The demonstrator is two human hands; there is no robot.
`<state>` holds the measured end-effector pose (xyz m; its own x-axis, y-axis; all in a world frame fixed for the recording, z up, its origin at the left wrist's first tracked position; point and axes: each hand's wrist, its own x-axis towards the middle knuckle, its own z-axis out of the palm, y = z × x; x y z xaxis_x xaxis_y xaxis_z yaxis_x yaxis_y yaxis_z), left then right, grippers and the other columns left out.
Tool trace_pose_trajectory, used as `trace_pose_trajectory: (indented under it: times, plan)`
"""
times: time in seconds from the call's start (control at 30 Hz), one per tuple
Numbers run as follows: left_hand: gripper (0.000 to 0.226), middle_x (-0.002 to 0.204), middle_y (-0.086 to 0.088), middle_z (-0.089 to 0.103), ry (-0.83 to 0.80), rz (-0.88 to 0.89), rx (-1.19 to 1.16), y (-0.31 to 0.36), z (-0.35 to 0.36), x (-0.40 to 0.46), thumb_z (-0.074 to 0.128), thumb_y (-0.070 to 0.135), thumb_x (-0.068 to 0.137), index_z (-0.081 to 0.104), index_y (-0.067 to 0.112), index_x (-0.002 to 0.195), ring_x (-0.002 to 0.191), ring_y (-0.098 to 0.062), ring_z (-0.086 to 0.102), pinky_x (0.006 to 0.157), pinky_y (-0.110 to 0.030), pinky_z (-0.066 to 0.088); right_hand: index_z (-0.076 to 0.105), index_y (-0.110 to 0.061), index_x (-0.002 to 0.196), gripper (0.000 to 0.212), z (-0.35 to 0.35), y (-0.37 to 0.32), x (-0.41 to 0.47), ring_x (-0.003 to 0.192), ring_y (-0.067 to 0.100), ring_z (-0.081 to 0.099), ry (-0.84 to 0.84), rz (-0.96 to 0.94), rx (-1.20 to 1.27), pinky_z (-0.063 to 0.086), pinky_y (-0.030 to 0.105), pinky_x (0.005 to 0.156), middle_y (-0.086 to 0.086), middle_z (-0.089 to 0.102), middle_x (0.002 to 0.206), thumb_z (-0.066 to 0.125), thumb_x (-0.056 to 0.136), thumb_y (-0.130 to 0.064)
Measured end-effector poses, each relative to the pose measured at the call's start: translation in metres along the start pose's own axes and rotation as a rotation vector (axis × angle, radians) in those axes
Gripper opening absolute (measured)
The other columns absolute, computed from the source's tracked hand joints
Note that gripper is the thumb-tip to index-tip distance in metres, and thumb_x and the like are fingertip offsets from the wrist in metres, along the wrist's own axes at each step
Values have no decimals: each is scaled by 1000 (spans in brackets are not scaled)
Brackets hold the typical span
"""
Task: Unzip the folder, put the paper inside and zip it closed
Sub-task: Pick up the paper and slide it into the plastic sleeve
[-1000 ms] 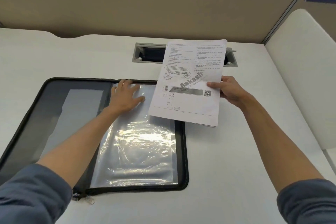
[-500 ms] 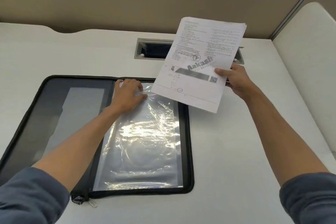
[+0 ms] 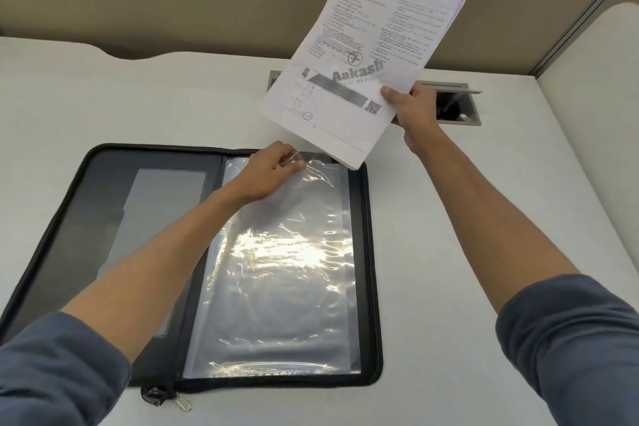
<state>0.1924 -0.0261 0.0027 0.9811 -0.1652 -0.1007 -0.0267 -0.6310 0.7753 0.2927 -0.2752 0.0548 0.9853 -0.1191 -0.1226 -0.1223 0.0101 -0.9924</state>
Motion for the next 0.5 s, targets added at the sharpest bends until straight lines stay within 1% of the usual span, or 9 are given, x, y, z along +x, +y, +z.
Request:
trace_pose_trajectory:
  times: [0.1,0.2,0.27,0.37,0.5]
  plan:
    - [16,101,-15,62,14,41,-63,-1,4,-2,60,21,94,62,6,98,96,-29,57,85,-34,44,64,-2,117,26,19,0,10,99,24,69,38,-34,10,60,37,80,9,70,112,62,90,-4]
    - [11,93,-10,65,46,61,-107,-1,7,-4,63,16,91,63,6,94,90,-25,59,80,-24,44,65,0,114,25,35,0,17,96,20,69,84,-69,17,58,32,84,5,71,105,62,89,-2]
    - [7,90,-9,66,89,90,-111,-1,9,-4,65,13,89,63,6,91,86,-24,59,79,-25,45,66,0,112,23,46,2,20,96,20,69,113,-82,5,58,32,85,5,71,102,63,89,-3]
    - [4,88,-7,65,130,129,-93,-2,11,-4,64,11,88,63,7,90,83,-20,59,79,-30,46,68,-3,107,18,63,7,22,97,22,69,132,-101,-19,57,38,88,5,71,101,62,89,-5]
    - [4,87,-3,65,123,149,-70,-5,12,-3,63,16,89,63,12,90,82,-16,59,78,-26,46,69,-5,105,17,81,12,20,93,20,69,131,-124,-62,58,39,85,3,71,98,62,89,-7]
